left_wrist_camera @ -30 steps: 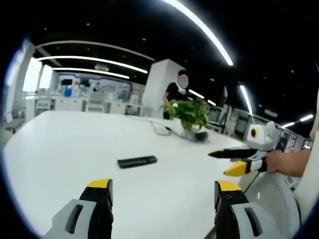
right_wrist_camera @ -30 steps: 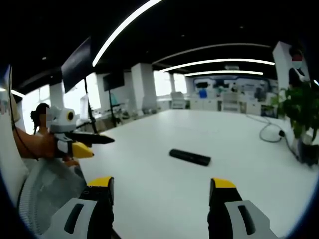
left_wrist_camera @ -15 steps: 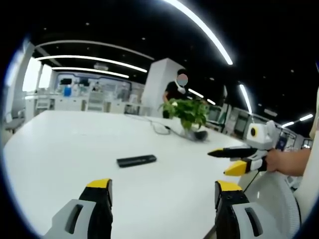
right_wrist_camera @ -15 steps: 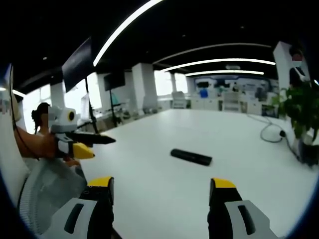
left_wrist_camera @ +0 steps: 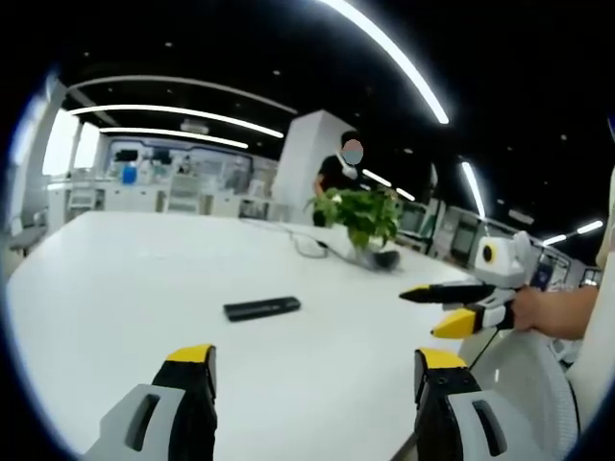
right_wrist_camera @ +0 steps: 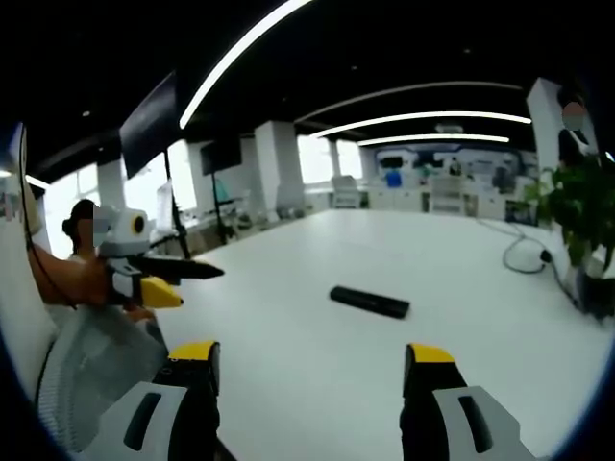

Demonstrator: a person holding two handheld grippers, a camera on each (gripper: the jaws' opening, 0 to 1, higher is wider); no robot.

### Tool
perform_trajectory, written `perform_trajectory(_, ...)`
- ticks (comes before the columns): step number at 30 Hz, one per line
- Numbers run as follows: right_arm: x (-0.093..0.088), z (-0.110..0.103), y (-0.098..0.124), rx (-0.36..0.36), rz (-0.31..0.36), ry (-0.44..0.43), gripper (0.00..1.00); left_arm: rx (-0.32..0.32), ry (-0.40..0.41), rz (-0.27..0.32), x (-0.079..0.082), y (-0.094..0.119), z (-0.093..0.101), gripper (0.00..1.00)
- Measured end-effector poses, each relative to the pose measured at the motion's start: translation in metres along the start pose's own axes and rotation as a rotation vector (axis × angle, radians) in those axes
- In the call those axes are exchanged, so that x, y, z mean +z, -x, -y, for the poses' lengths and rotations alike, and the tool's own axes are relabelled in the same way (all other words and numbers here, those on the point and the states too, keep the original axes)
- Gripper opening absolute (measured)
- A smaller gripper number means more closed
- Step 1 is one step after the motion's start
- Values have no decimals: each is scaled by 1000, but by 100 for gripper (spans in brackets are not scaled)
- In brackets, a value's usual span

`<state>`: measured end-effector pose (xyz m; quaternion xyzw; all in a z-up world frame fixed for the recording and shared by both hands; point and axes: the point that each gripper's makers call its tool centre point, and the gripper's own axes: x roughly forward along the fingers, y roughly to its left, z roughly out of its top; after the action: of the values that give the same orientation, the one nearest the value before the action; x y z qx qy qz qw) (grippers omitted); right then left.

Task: Press the specified remote control buttons in sequence, fully releasing each button before pressing the next.

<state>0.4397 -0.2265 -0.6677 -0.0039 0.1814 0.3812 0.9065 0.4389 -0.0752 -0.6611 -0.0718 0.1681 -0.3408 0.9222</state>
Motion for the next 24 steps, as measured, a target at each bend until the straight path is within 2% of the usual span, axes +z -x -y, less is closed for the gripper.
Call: perform_trajectory(24,2,-1,0,-6,6,5,77,6,-6,2,1,0,-1,87)
